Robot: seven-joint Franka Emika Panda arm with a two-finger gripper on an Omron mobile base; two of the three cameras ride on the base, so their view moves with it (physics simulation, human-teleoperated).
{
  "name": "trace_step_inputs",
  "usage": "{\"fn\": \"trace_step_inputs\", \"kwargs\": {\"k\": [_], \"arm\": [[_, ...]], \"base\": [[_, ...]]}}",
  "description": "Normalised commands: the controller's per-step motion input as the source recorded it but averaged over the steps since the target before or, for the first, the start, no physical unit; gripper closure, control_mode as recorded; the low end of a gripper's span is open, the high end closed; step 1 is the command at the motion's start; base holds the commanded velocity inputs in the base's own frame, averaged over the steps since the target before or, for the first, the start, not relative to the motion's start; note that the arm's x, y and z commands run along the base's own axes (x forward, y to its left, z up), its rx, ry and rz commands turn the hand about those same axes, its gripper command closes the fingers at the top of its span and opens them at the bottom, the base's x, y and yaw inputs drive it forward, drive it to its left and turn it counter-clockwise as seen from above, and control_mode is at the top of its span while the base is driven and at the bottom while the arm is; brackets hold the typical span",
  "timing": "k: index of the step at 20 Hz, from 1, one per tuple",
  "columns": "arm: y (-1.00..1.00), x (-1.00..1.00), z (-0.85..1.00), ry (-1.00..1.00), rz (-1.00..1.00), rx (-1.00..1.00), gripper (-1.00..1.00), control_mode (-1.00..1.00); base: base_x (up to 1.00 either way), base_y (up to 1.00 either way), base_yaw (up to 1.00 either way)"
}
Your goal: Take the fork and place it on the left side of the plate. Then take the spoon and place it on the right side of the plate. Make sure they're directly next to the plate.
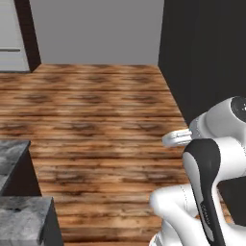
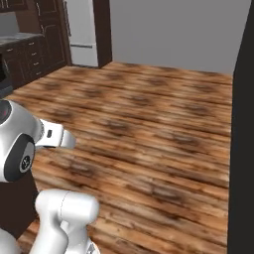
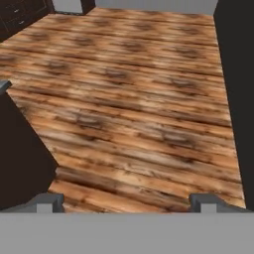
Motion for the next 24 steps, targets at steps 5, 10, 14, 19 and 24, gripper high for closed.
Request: {"fn": "trace_step_inputs", "kwargs": {"k": [5,10,14,19,24], "arm": [[0.0,0.0,0.0,0.0,0.0,0.0,-1.0,1.0],[0.0,0.0,0.0,0.0,0.0,0.0,-1.0,1.0],[0.0,0.0,0.0,0.0,0.0,0.0,-1.0,1.0],[0.0,0.0,0.0,0.0,0.0,0.0,-1.0,1.0],[0.0,0.0,0.0,0.0,0.0,0.0,-1.0,1.0]], "base": [[1.0,-0.4,0.29],[1.0,-0.38,0.29],[1.0,-0.39,0.29],[1.0,-0.39,0.29],[1.0,-0.37,0.29]]}}
